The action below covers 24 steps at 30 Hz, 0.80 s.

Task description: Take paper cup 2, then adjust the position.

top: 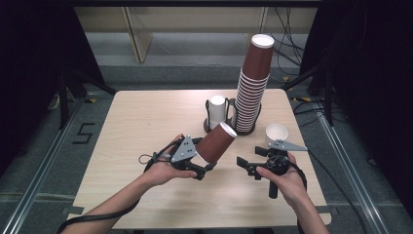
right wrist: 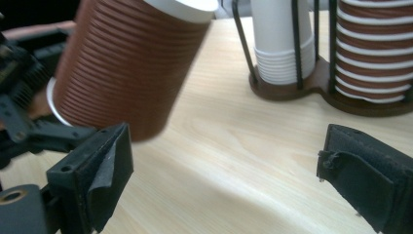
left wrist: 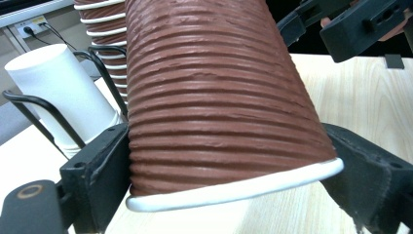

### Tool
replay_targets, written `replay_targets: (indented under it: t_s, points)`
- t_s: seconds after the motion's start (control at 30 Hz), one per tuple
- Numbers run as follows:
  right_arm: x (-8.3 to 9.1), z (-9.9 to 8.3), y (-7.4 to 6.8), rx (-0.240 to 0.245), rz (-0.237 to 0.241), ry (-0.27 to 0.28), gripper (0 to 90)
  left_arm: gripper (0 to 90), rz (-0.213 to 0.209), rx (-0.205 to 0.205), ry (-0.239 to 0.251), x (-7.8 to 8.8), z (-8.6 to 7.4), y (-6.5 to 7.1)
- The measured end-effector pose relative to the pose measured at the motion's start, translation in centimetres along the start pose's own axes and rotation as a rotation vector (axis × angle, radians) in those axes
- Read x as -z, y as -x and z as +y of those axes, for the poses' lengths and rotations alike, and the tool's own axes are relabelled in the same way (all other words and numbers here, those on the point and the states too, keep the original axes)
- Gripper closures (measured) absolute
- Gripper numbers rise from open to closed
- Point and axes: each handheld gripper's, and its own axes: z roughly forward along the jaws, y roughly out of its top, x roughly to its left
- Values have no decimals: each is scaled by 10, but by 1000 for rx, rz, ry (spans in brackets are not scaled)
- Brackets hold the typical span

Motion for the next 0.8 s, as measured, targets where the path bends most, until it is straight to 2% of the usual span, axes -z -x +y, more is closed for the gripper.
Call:
replay_targets:
  t_s: [0.03, 0.07, 0.1, 0.13, 0.2, 0.23, 0.27, 0.3, 0.33, 0.37, 0.4, 0.53, 0.57, 0.63, 0.8]
  points:
    - [1, -1, 0, -9, -11, -9, 60, 103, -1, 0, -3, 1, 0, 0]
    - [1, -2, 2, 26, -25, -10, 62, 103, -1, -4, -7, 1, -1, 0]
    - [1, -2, 3, 31, -24, -16, 63, 103, -2, -8, -12, 2, -1, 0]
    - [1, -4, 2, 16, -20, -20, 65, 103, -2, -11, -14, 3, -1, 0]
    - [1, -4, 5, 76, -32, -25, 72, 103, -8, -15, -20, 5, -1, -1]
    - [2, -5, 2, 51, -29, -46, 78, 103, -11, -18, -26, 6, -1, -1]
    - [2, -5, 4, 96, -35, -65, 86, 103, -14, -27, -36, 8, -1, -1]
    - [1, -6, 5, 142, -33, -60, 96, 103, -17, -33, -42, 9, -1, -1]
    - [1, -7, 5, 167, -31, -78, 103, 103, -23, -40, -51, 9, -2, -1]
    - [0, -7, 5, 212, -30, -83, 106, 103, -29, -45, -58, 10, -2, -1]
    - [0, -9, 3, 210, -22, -100, 108, 103, -36, -55, -69, 11, -2, -1]
    - [-2, -12, 4, 309, -6, -161, 114, 101, -60, -72, -85, 11, -2, 0]
    - [-2, -13, 4, 344, 1, -178, 116, 101, -72, -91, -99, 11, -3, 1]
    - [-2, -14, 5, 376, 13, -199, 119, 101, -82, -105, -109, 11, -3, 2]
    - [-2, -17, 2, 460, 52, -299, 128, 102, -113, -135, -132, 12, 0, 4]
